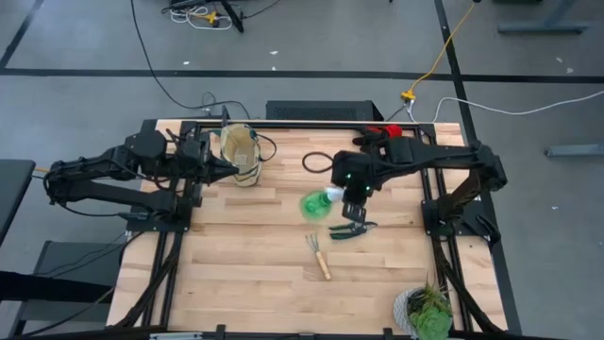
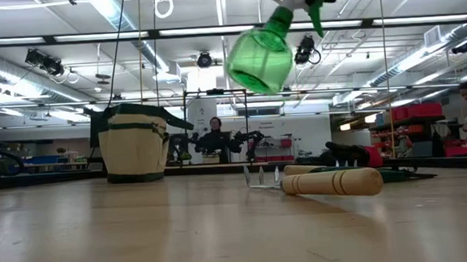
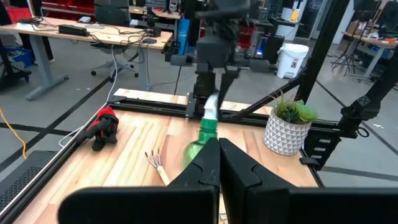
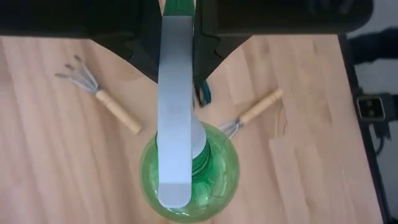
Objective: Pick & Place Garden tools in Gardening bag
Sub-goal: Put the green spray bottle into the gardening bag
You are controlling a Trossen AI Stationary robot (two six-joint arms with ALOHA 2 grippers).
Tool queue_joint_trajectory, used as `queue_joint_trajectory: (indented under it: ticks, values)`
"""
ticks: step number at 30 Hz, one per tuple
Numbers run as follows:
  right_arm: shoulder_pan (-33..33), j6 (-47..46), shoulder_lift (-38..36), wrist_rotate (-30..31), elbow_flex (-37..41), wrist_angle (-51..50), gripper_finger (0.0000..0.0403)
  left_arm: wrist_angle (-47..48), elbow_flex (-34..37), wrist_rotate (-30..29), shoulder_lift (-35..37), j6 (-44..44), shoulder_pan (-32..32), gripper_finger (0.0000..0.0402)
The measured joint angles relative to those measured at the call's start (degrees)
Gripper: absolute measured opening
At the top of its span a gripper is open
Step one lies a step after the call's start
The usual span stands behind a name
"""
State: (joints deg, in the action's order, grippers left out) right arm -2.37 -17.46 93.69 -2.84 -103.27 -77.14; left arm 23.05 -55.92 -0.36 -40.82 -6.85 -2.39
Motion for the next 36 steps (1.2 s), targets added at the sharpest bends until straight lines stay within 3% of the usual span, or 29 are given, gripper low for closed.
queue_joint_trajectory:
  ticks: [11,24,36]
  values:
    - [1.2,1.5,0.0,2.0,-4.6,0.2,0.0054,-6.4,0.0,0.7,-2.2,0.0,0.0,0.0003]
    - [1.2,1.8,0.0,2.0,-4.7,0.8,0.0054,-17.3,0.0,1.7,-10.3,0.6,0.0,0.0006]
    - [1.2,1.7,0.0,2.0,-4.7,2.1,0.0054,-25.7,0.0,1.8,-18.5,-0.3,0.0,0.0095]
